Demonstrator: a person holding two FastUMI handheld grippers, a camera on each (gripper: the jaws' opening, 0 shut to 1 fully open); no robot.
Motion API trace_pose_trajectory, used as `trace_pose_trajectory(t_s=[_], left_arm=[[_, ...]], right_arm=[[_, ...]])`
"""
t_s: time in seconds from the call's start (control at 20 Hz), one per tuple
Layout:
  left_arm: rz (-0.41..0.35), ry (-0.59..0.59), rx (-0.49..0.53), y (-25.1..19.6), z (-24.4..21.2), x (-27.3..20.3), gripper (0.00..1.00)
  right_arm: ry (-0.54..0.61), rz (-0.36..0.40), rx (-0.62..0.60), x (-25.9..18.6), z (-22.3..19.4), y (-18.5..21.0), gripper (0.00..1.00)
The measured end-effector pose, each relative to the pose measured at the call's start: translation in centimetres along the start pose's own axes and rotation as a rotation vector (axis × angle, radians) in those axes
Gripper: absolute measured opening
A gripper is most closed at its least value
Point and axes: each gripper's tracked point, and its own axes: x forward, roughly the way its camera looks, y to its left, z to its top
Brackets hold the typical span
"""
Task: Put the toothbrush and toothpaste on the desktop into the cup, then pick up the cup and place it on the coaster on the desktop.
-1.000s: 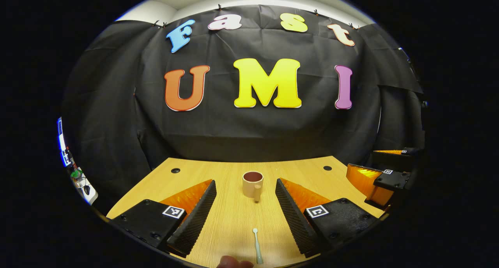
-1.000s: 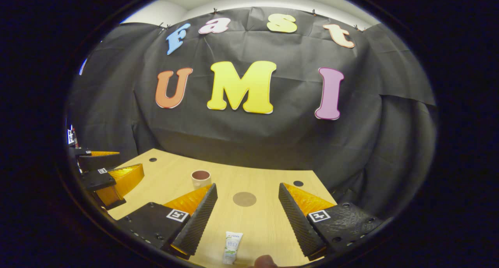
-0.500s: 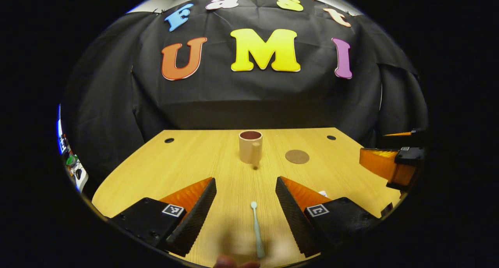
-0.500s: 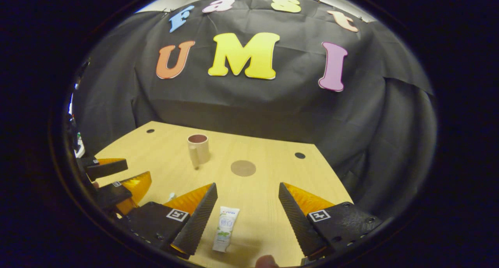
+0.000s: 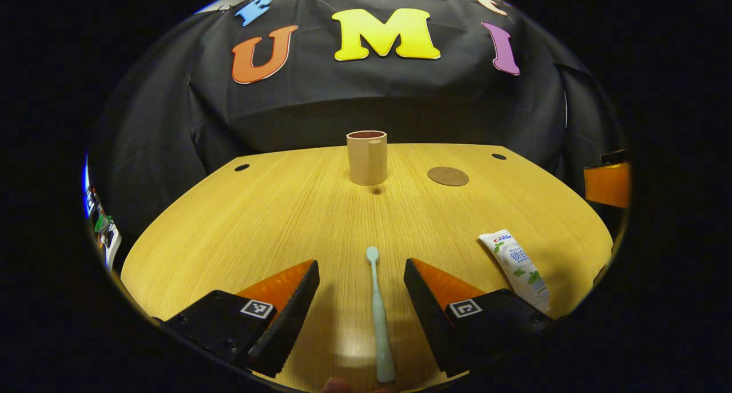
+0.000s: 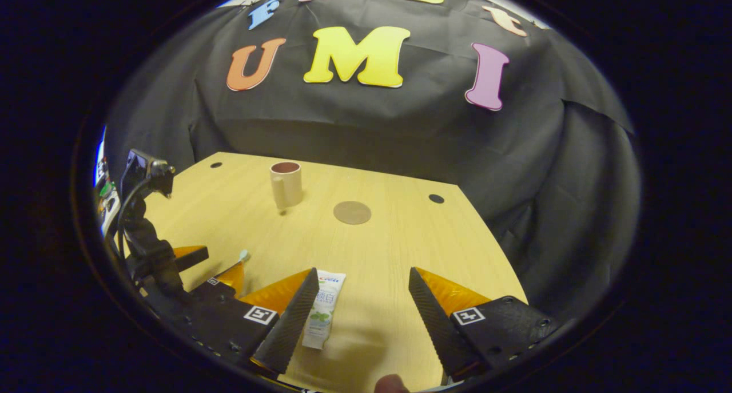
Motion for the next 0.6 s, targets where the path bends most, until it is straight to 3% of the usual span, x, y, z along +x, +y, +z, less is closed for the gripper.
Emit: trace_pose_trajectory(t_s=[0.3,0.35,0.6], left_arm=[[-0.011,0.022,-0.026,-0.5,-0.3,0.9,0.7],[-0.006,0.034,-0.035,-0.6,-0.6,1.1,0.6],[-0.029,0.082,-0.056,-1.2,-1.4,1.6,0.46]], right_arm=[[0.015,-0.007,0.007,0.0,-0.6,-0.3,0.98],[0.02,-0.008,0.008,0.0,-0.7,-0.3,0.98],[0.026,-0.011,0.012,0.2,-0.7,-0.3,0.98]])
